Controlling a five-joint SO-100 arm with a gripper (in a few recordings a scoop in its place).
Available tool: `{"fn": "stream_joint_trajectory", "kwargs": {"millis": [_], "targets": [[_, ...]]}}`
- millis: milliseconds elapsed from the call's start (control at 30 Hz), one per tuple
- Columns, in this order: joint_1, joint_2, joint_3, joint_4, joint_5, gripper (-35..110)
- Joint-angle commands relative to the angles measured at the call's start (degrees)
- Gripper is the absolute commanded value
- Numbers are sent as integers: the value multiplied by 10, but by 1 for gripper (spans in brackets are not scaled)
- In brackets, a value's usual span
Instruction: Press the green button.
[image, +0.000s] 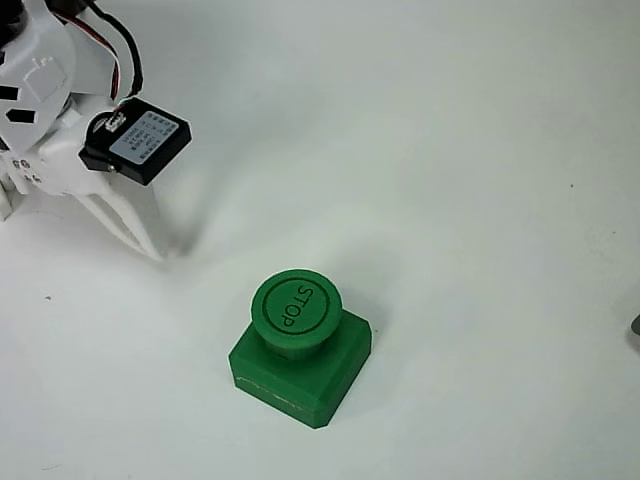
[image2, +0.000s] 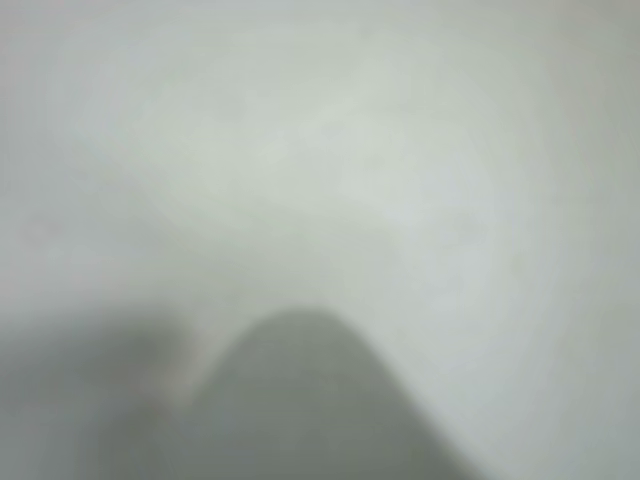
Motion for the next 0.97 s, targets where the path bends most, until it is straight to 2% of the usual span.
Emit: {"fn": "stream_joint_trajectory", "kwargs": {"millis": [0,933], "targets": [[3,8,-7,10,-34,0],[0,8,-7,11,-46,0]]}}
